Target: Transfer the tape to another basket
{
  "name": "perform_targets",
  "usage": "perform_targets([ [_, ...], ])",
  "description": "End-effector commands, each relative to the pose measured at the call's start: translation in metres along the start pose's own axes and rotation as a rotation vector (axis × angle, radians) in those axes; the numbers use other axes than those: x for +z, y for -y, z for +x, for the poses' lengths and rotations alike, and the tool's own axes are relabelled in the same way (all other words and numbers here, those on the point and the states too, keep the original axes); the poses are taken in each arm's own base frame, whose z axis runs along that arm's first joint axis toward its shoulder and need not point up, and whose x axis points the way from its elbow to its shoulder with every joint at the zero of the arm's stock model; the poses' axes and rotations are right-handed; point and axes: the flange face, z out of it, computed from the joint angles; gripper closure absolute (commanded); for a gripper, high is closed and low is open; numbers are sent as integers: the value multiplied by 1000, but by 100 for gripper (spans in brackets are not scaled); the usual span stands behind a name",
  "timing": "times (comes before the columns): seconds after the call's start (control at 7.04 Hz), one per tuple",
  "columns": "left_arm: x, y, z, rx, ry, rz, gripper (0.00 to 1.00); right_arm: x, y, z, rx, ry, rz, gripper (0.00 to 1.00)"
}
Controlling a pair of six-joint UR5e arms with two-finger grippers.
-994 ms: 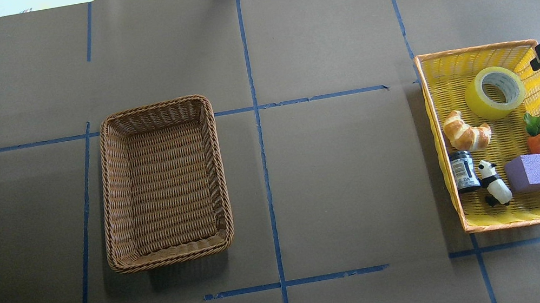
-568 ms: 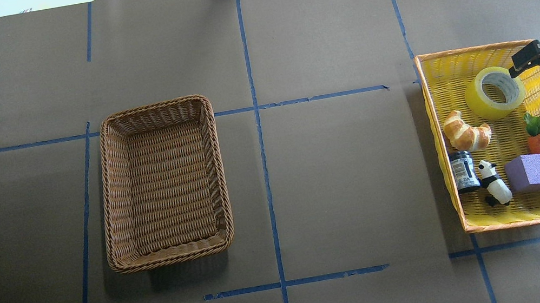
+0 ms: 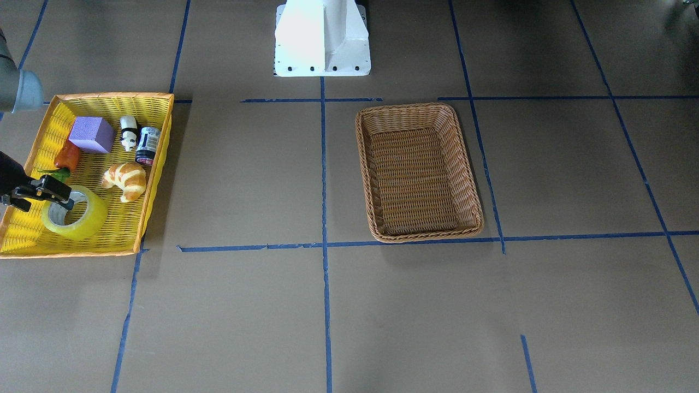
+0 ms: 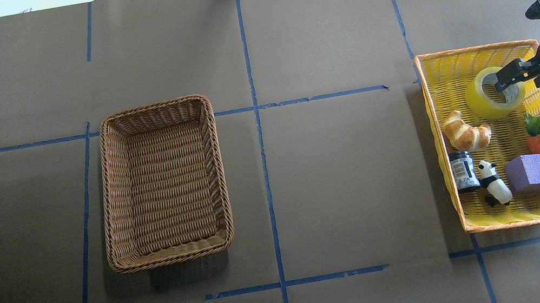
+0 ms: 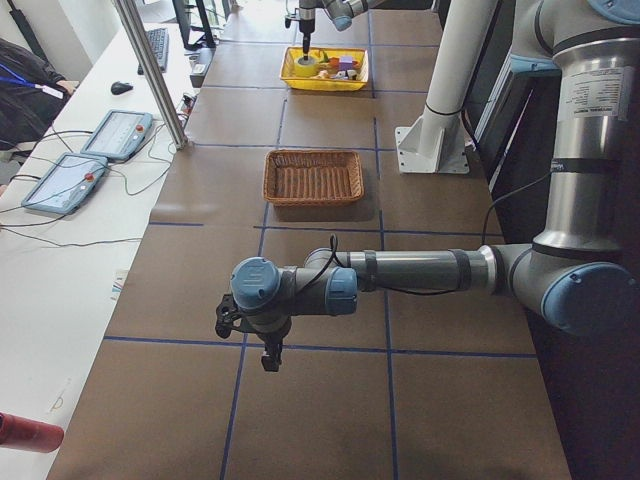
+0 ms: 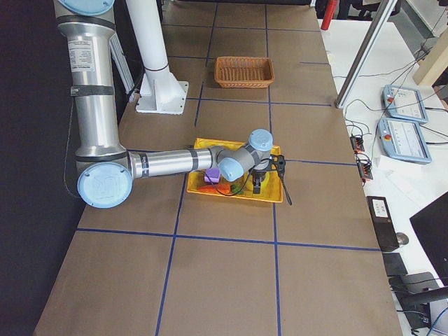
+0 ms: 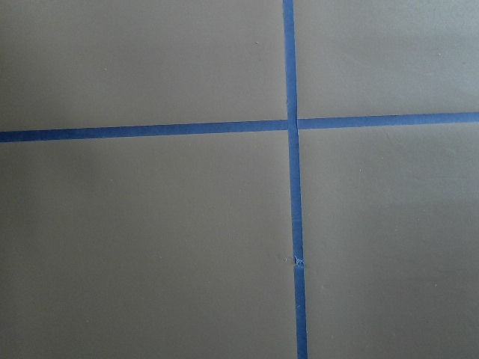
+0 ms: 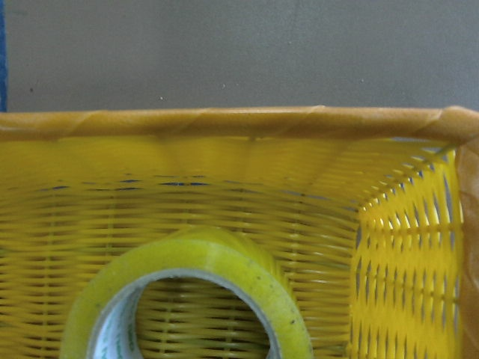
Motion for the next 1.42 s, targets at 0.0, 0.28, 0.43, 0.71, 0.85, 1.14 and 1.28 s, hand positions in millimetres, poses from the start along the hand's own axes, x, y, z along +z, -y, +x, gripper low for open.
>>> perform_targets([
  [0.0,-1,0,1,2,-1,2,0,6,-2,1,1,-6,-9,0],
  [0.28,-1,-1,1,2,-1,2,0,13,-5,-3,-8,-8,-23,0],
  [0.43,-1,-1,1,2,-1,2,0,17,-7,-2,-7,-14,-27,0],
  [0.71,0,-1,0,-1,-1,-1,0,18,-7,-1,-8,-15,-30,1],
  [0.85,0,-2,0,-2,-1,-2,0,22,-8,-1,-8,-18,-36,1],
  [1.14,0,-2,0,1,0,-1,0,28,-8,-2,-8,-22,-44,1],
  [1.28,-1,-2,1,3,1,1,0,27,-8,-1,-6,-22,-45,13],
])
